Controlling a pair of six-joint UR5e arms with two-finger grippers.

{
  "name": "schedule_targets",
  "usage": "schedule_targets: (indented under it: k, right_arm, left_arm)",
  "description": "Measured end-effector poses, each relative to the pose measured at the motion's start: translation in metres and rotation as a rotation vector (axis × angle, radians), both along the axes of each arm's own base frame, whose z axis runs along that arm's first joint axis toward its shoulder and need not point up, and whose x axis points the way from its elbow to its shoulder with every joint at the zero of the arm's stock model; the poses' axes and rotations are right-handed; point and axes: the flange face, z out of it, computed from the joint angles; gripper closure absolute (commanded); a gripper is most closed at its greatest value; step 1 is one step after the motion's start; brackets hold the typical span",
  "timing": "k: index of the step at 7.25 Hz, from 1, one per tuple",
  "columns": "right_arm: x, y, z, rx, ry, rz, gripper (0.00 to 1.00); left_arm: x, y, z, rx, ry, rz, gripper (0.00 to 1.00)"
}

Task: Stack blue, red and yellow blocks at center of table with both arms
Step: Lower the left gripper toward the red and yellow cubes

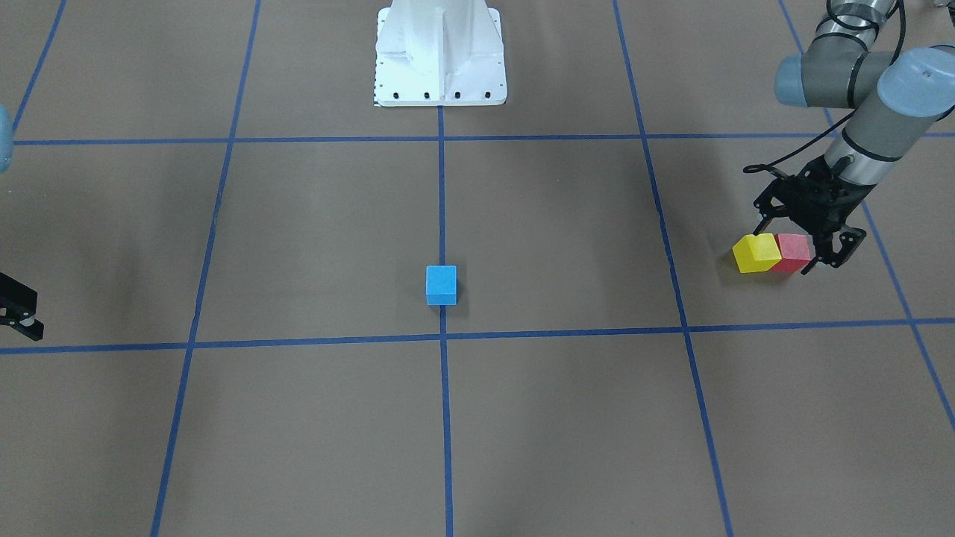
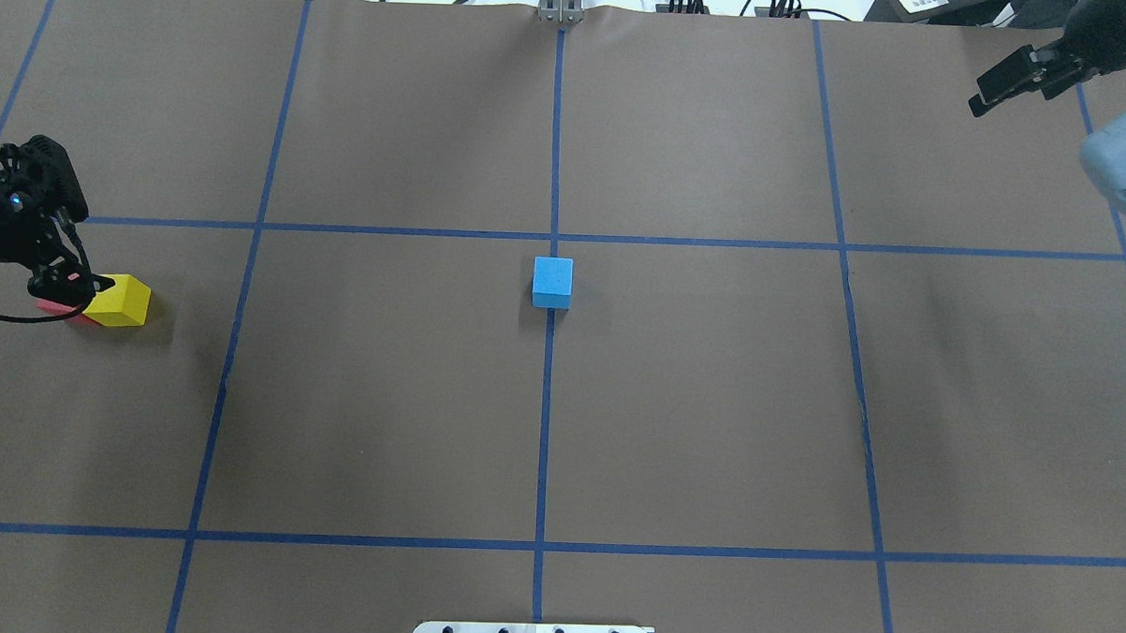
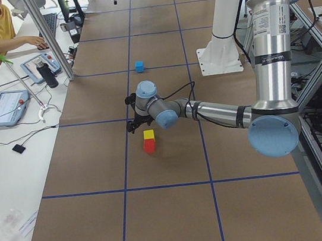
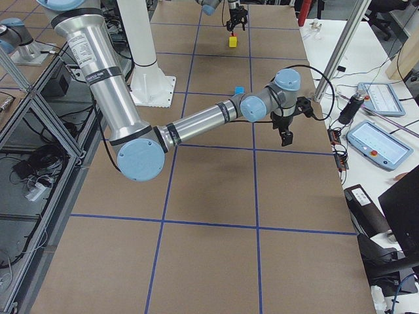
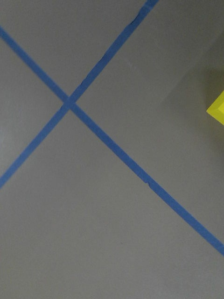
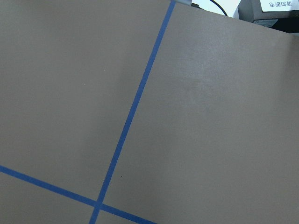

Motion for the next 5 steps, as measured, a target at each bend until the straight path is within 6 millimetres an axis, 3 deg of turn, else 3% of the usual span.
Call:
schedule_targets:
  k: [3,5]
  right_arm:
    - [0.007,0.002,0.01,-0.014,0.007,0.01,0.0]
    - [0.01,0.003,0.014,-0.021,0.01,0.017,0.0]
  left_arm:
    - [0.005,0.007,0.017,0.134,-0.053,0.196,0.0]
    - [0.025,0.012,0.021,0.145,-0.055,0.25,0.0]
